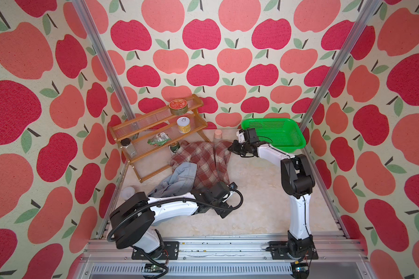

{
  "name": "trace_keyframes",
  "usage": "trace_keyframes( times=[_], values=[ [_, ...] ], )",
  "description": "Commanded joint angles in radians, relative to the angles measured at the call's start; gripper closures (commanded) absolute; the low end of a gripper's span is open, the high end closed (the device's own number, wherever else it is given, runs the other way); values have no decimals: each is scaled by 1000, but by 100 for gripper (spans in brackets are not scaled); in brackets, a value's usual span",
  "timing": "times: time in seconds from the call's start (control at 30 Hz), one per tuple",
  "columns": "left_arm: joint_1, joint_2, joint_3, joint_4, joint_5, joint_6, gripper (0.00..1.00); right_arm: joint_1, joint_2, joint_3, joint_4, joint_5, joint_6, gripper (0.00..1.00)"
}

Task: Roll up the skirts
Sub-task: Pick up the skirt from the center of the board.

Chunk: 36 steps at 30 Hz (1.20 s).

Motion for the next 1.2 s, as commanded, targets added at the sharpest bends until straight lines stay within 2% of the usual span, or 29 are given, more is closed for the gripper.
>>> trace_keyframes(
  times=[0.0, 0.07, 0.1, 0.13, 0.17, 0.2, 0.3, 0.4, 0.47, 0.57, 0.7, 0.77, 0.97, 1.17],
  values=[
    [-4, 86, 59, -32, -92, -64, 0, -10, -49, -34, 21, 2, -21, 100],
    [-10, 121, 86, -77, -143, -84, 3, -13, -66, -47, 19, 4, -28, 100],
    [-14, 134, 97, -100, -173, -90, 9, -17, -74, -51, 19, 3, -30, 100],
    [-13, 146, 108, -123, -195, -96, 21, -19, -81, -54, 18, 2, -30, 100],
    [-14, 162, 122, -151, -220, -102, 39, -23, -88, -58, 19, -1, -32, 100],
    [-15, 175, 134, -173, -238, -105, 51, -25, -95, -61, 19, -1, -32, 100],
    [-26, 199, 150, -194, -243, -83, 73, -31, -116, -70, 19, -6, -36, 100],
    [-55, 169, 162, -209, -301, -57, 87, -43, -141, -84, 16, -16, -42, 100],
    [-71, 113, 171, -221, -353, -26, 88, -55, -165, -93, 12, -32, -54, 100],
    [-78, -57, 181, -221, -397, 53, 89, -71, -214, -86, -19, -73, -106, 100],
    [-55, -293, 229, -220, -311, 171, 88, -108, -318, -73, -43, -122, -140, 100],
    [-31, -352, 288, -263, -257, 191, 87, -124, -361, -45, -69, -145, -146, 100],
    [-48, -338, 539, -459, -208, 232, 86, -130, -515, 68, -219, -120, -208, 100],
    [-76, -381, 605, -399, -103, 215, 85, -133, -676, 165, -399, -20, -292, 100]
  ],
)
